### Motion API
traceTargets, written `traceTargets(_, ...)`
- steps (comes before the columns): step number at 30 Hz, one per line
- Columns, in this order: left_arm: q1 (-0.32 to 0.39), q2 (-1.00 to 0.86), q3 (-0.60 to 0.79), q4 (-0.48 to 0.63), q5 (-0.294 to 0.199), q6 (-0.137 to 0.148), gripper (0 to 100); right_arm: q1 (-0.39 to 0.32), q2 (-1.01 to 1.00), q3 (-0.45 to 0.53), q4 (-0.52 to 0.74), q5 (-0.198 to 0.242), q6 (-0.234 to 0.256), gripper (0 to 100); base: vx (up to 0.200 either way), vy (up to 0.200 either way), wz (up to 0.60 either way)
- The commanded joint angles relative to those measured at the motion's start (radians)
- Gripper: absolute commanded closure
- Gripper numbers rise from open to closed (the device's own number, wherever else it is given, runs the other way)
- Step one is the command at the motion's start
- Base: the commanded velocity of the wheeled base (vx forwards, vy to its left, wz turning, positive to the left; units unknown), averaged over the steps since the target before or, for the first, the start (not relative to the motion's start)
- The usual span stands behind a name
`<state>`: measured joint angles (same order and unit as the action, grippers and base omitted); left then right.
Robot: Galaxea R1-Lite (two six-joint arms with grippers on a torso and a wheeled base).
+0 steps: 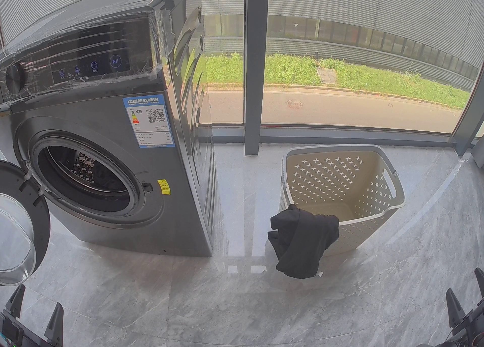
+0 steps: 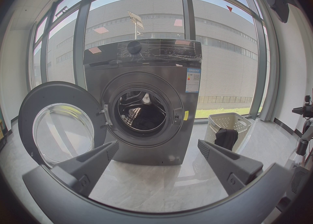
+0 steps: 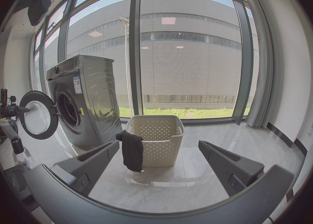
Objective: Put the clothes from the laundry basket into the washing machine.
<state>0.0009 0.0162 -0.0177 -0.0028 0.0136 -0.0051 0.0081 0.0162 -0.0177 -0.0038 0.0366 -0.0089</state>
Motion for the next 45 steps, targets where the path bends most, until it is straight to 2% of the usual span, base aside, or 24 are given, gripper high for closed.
traceTargets(1,0.001,-0.016,0.016,0.000,0.002,0.001,0,0.001,-0.016,0.018,-0.001,0.000,0.000,0,0.000,0.000,0.00)
traceTargets(12,0.001,-0.016,0.016,0.000,-0.001,0.002,0,0.001,-0.016,0.018,-0.001,0.000,0.000,0,0.000,0.000,0.00)
traceTargets(18,0.001,-0.016,0.016,0.000,0.000,-0.001,0,0.001,-0.016,0.018,0.001,0.000,0.000,0,0.200,0.000,0.00)
traceTargets(23,0.001,-0.016,0.016,0.000,0.005,-0.010,0,0.001,-0.016,0.018,0.001,0.000,0.000,0,0.000,0.000,0.00)
traceTargets(33,0.001,-0.016,0.016,0.000,0.002,-0.007,0,0.001,-0.016,0.018,-0.001,0.003,-0.009,0,0.000,0.000,0.00)
traceTargets(41,0.001,-0.016,0.016,0.000,0.006,-0.006,0,0.000,-0.016,0.018,-0.005,0.000,0.000,0,0.000,-0.150,0.00)
traceTargets(43,0.001,-0.016,0.016,0.000,0.006,-0.009,0,0.001,-0.016,-0.027,-0.019,0.008,0.009,0,0.000,0.000,0.00)
traceTargets(45,0.001,-0.016,0.016,0.000,0.006,-0.009,0,0.006,-0.005,-0.151,-0.012,0.012,0.044,0,0.000,0.000,0.00)
